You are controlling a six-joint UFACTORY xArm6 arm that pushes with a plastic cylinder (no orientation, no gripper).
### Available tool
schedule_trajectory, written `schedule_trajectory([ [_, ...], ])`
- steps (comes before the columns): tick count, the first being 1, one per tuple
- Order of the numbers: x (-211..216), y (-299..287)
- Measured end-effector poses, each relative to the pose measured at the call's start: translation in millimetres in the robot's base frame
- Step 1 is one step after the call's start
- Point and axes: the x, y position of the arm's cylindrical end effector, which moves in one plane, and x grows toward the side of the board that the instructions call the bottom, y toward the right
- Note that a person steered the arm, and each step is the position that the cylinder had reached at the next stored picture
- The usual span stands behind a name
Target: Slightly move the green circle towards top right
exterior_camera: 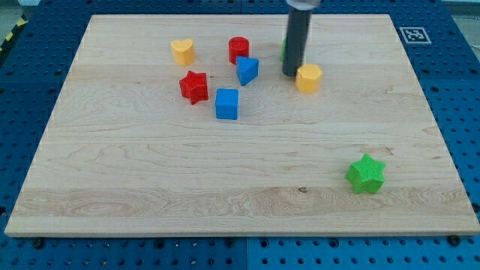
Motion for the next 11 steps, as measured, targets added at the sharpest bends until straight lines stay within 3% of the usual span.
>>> schedule_trajectory([
  [1, 12.2, 18.6],
  [4, -17.2, -26.4],
  [7, -50.2, -27.1],
  [11, -18.6, -66.8],
])
